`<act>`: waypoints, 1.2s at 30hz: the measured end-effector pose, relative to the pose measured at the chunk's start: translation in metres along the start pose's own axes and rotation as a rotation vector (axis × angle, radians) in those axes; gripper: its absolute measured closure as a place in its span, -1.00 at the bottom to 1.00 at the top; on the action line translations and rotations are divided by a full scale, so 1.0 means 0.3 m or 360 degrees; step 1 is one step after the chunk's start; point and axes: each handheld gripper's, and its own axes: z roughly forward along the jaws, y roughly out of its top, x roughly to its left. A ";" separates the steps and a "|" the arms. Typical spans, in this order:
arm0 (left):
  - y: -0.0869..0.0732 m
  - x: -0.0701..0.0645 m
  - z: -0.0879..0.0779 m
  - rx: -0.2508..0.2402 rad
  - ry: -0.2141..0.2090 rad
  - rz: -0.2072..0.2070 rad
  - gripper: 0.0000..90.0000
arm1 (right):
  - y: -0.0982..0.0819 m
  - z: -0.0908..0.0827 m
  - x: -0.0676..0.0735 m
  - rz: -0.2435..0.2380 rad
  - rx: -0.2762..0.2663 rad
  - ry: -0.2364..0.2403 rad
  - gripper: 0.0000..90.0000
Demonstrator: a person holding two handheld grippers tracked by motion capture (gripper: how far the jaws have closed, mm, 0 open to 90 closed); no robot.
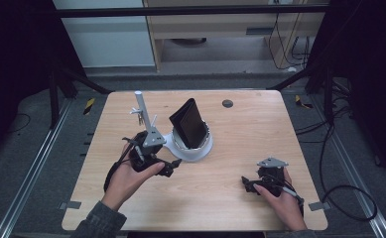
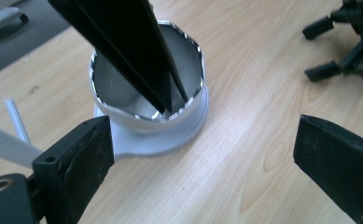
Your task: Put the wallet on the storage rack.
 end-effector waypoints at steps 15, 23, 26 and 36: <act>-0.226 0.015 0.064 0.0118 -0.0022 -0.0090 -0.89 | 0.000 0.000 0.000 0.0000 0.0000 -0.0001 -0.98; -0.345 0.070 0.076 0.0144 0.0060 -0.0212 -0.87 | 0.000 0.000 0.000 0.0002 0.0000 -0.0002 -0.98; -0.392 0.097 0.079 0.0172 0.0121 -0.0240 -0.87 | 0.000 0.000 0.000 0.0001 0.0000 -0.0001 -0.98; -0.502 0.183 0.065 0.0182 0.0264 -0.0354 -0.87 | 0.000 0.000 0.001 0.0004 0.0001 -0.0002 -0.98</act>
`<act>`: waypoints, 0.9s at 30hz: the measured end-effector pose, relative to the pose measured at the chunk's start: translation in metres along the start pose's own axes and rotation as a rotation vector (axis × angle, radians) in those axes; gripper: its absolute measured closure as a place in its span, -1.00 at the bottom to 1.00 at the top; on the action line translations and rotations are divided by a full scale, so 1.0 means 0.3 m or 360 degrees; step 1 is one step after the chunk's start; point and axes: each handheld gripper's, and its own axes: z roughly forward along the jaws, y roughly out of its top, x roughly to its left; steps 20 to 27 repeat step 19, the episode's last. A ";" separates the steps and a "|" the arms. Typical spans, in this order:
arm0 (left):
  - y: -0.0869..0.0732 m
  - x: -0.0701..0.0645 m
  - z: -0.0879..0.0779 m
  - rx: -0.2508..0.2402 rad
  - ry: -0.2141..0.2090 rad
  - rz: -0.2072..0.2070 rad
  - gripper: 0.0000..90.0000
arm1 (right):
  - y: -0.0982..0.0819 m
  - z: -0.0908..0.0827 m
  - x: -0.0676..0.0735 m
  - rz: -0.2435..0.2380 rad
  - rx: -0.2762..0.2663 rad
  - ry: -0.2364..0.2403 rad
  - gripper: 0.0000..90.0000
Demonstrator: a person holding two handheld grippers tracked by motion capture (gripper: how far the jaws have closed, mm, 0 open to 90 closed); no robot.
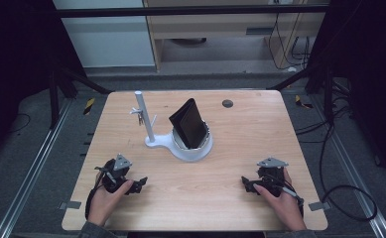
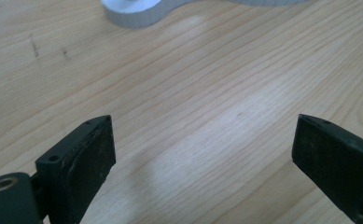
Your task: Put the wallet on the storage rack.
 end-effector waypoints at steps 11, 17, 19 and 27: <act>-0.053 0.057 0.031 0.0071 0.0050 -0.0066 -0.91 | 0.002 0.003 0.001 0.0010 0.0000 -0.0010 -0.99; -0.069 0.076 0.052 -0.0033 0.0014 -0.0099 -1.00 | 0.001 0.002 0.005 0.0019 -0.0001 -0.0015 -0.99; -0.068 0.077 0.053 -0.0032 0.0018 -0.0105 -1.00 | 0.000 0.001 0.006 0.0014 -0.0001 -0.0015 -0.99; -0.068 0.077 0.053 -0.0032 0.0018 -0.0105 -1.00 | 0.000 0.001 0.006 0.0014 -0.0001 -0.0015 -0.99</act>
